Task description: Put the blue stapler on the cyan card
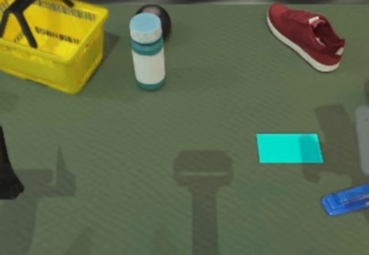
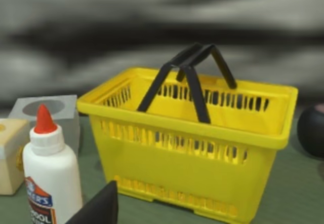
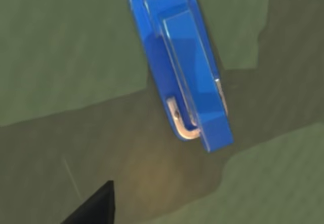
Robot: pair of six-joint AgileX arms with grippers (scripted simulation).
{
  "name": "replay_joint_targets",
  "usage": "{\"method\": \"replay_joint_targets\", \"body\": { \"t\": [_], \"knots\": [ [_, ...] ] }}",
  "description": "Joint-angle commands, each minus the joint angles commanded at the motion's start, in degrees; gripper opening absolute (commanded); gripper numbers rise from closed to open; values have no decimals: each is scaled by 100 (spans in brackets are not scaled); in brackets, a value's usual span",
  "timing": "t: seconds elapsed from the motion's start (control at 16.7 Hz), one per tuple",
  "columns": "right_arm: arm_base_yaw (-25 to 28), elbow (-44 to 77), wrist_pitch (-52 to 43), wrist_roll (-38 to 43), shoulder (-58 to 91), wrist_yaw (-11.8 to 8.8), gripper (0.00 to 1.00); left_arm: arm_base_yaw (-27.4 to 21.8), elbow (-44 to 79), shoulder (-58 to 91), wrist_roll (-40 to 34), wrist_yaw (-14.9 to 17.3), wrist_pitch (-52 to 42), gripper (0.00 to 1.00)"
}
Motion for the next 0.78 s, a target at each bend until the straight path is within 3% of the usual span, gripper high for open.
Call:
{"method": "replay_joint_targets", "body": {
  "t": [0.36,0.78],
  "knots": [
    [234,1194,-1035,-1528,1471,-32,100,0,0,0,0,0,0,100],
    [218,1240,-1059,-1609,1542,-35,100,0,0,0,0,0,0,100]
  ]
}}
